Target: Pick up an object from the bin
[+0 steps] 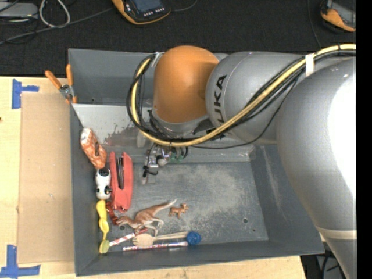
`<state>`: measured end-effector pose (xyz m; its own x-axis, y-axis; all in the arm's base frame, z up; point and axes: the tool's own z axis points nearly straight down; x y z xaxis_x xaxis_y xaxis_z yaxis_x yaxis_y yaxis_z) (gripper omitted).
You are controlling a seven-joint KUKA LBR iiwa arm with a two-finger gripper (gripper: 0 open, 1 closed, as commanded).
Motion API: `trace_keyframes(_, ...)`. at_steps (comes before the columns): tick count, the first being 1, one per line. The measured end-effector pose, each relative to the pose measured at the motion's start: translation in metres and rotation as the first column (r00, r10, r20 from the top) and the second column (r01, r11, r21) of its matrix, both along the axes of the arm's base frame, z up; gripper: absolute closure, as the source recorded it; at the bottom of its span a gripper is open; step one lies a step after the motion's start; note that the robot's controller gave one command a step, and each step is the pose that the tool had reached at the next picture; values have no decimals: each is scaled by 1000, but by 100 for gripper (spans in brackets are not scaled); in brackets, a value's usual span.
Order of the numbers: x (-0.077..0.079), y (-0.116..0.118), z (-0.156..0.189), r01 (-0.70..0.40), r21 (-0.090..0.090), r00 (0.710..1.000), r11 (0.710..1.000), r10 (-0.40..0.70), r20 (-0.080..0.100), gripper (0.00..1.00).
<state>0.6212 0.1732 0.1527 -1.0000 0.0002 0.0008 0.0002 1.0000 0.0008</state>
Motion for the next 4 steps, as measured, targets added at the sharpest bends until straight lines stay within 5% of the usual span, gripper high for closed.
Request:
trace_keyframes(1, -41, -16, -49, -180, 1, 984, 984, 180, 4, 0)
trace_keyframes(2, -39, -33, -79, -469, 0, 883, 883, 469, 2, 0)
trace_keyframes(3, -80, -42, -63, -578, 3, 816, 816, 578, -5, 0)
trace_keyframes(4, -51, -63, -63, -689, 1, 725, 725, 689, 3, 0)
